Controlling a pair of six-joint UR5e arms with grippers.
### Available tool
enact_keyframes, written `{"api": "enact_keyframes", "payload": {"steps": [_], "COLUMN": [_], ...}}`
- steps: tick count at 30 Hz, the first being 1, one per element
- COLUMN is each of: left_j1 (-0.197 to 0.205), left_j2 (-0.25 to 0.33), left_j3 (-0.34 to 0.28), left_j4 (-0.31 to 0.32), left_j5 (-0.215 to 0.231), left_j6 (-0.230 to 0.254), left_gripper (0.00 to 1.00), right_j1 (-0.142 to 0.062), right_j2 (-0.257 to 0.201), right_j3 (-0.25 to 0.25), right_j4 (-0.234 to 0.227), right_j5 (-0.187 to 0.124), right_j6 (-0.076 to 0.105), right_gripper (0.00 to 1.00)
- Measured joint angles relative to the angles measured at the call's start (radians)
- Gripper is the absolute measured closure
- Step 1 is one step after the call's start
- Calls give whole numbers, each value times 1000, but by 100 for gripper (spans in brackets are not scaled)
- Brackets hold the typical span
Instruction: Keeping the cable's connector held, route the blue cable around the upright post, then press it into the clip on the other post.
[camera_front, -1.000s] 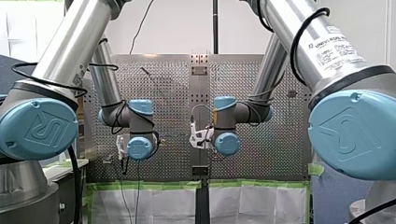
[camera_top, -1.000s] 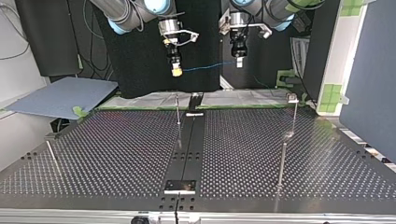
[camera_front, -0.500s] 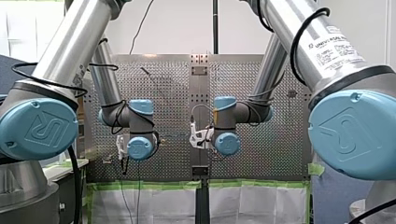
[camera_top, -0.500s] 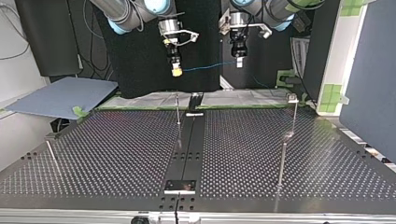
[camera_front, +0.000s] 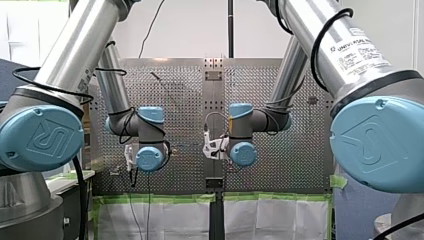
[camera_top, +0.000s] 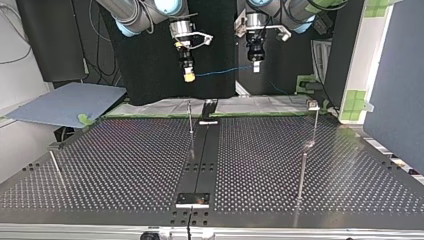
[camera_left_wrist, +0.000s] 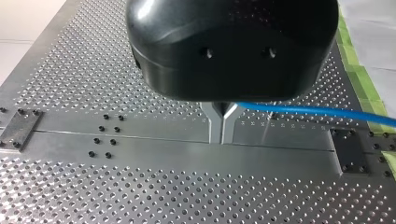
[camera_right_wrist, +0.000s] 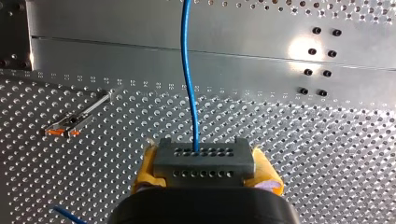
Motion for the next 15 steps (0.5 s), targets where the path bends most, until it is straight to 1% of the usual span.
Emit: {"api": "enact_keyframes", "payload": {"steps": [8,15], "left_j1": [1,7], "left_j2": [0,-36], "left_j3": [0,-1], "left_j4": [0,-1], "left_j5": [0,1], "left_j6": [0,-1], "left_gripper": [100,100], "right_j1": [0,0], "right_j2": [0,0], "right_j3": [0,1], "right_j4": [0,0], "right_j5": [0,0], "right_j6": [0,0], "right_gripper": [100,100]}}
